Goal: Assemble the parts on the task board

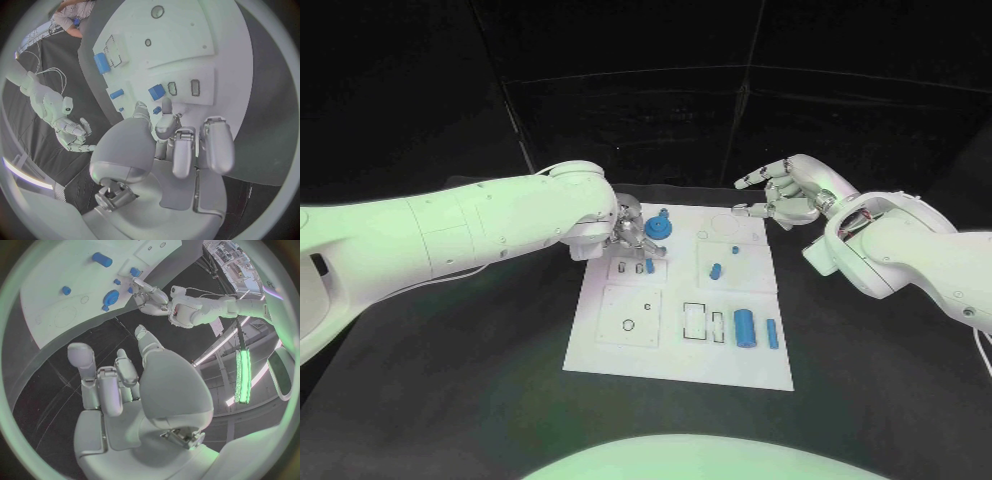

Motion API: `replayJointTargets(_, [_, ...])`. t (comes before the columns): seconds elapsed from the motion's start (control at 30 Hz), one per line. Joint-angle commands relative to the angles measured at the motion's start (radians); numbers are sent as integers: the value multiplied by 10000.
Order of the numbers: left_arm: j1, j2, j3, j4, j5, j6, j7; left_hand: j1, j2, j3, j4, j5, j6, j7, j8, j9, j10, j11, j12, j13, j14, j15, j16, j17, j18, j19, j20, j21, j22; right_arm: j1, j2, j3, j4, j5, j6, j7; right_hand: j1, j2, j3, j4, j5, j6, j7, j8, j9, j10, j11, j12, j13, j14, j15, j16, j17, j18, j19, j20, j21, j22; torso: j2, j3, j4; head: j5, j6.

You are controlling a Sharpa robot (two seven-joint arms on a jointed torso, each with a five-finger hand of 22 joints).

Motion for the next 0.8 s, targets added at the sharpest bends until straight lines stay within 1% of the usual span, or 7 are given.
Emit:
replayJointTargets(0.03, [18, 67, 0, -46, -137, 471, -170, -24, 44, -64, -21, -17, -81, -6, 79, 40, 12, -60, 35, -14, 1038, -49, 30, 2631, -127, 149, -42, 64, 6, 21, 19, 10, -17, 22, 60, -7, 3, 19, -61, 13, 61, 68, -16, 73, 10, 87, -7, 62, -18, 632, 10, -54, 935, 194, -81, 1, -62, -19, 6, -5, 3, -3, -9])
replayJointTargets(0.1, [17, 102, -1, -70, -138, 516, -186, 15, 68, -66, -44, -16, -111, -7, 115, 88, 8, -62, 34, -14, 1038, -50, 30, 2631, -127, 145, -43, 68, 12, 21, 26, 10, -29, 22, 62, -12, 2, 26, -68, 23, 88, 67, -17, 84, 9, 90, -10, 65, -18, 631, 9, -57, 931, 192, -76, -1, -60, -13, -1, -5, 6, 7, -29])
replayJointTargets(0.8, [17, 217, -5, -173, -138, 1041, -258, 415, 271, 3, -336, -13, -320, -13, 388, 459, -14, -67, 27, -21, 1038, -55, 30, 2631, -125, 117, -46, 86, 41, 22, 50, 9, -112, 22, 126, -85, 62, 70, -118, 72, 365, 40, -32, 186, -2, 107, -27, 78, -27, 634, -9, -67, 926, 192, -66, -18, -75, -33, 2, -6, 5, -1, -85])
